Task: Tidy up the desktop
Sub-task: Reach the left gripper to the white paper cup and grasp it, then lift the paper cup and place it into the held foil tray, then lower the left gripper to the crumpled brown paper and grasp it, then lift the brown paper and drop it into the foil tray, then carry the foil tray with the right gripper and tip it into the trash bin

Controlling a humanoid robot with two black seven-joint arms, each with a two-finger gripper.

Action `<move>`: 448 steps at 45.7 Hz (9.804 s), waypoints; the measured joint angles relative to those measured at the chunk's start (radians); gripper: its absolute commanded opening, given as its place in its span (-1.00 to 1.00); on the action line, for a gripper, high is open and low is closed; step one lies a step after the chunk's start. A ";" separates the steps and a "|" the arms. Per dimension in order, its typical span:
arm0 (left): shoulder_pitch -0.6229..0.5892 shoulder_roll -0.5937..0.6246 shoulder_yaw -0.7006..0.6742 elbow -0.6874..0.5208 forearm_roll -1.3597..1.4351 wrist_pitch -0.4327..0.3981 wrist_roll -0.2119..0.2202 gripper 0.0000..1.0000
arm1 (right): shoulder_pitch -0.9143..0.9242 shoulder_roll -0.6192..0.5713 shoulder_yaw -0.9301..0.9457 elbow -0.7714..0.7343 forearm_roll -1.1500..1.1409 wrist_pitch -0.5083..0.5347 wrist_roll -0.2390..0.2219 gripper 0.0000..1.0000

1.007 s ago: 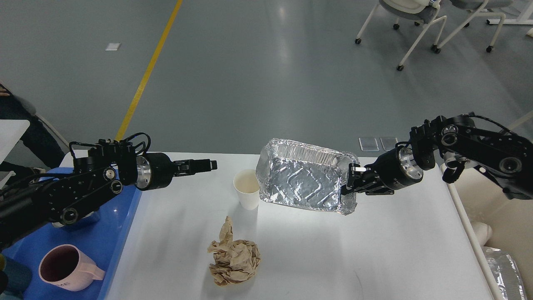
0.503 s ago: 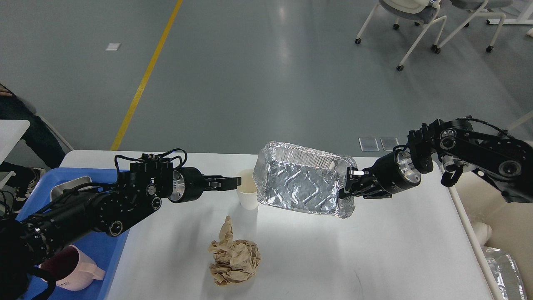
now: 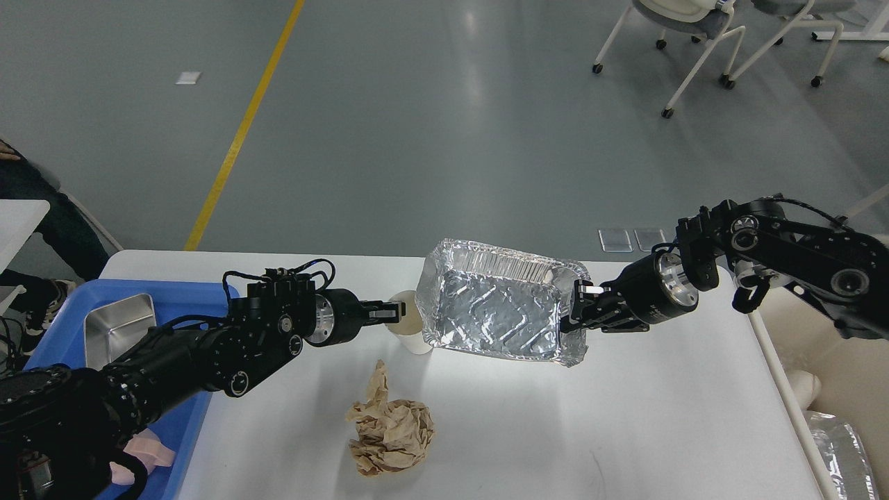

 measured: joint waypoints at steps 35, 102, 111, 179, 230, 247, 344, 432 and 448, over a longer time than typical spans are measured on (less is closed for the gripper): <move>-0.155 0.783 -0.008 -0.633 0.001 -0.291 -0.001 -0.99 | -0.011 0.036 -0.025 -0.009 -0.001 -0.007 -0.001 -1.00; -0.472 -0.047 0.084 -0.382 0.143 -0.435 0.041 0.26 | -0.008 0.040 -0.017 0.012 -0.002 -0.004 -0.002 -1.00; -0.460 -0.055 0.083 -0.381 0.143 -0.380 0.039 0.86 | -0.008 0.037 -0.016 0.016 -0.002 -0.004 -0.002 -1.00; -0.276 1.095 0.016 -0.946 -0.078 -0.101 0.050 0.93 | -0.032 0.038 -0.016 0.014 -0.001 -0.006 -0.002 -1.00; 0.260 0.734 0.040 -0.823 -0.064 0.224 0.048 0.93 | -0.051 -0.003 -0.013 0.041 -0.001 -0.006 -0.001 -1.00; 0.343 0.447 0.039 -0.743 -0.063 0.224 0.047 0.94 | -0.055 -0.003 -0.009 0.042 -0.001 -0.006 0.000 -1.00; -0.165 0.863 -0.414 -1.013 -0.087 -0.225 -0.105 -0.94 | -0.056 0.008 -0.003 0.041 -0.001 -0.019 -0.001 -1.00; 0.387 0.224 -0.838 -0.454 -0.993 0.147 -0.044 0.94 | -0.253 -0.418 0.265 0.051 0.270 -0.118 0.001 -1.00; 0.462 0.116 -0.952 -0.377 -1.115 0.144 -0.045 0.94 | -0.428 -0.650 0.257 -0.078 0.524 -0.173 0.007 -1.00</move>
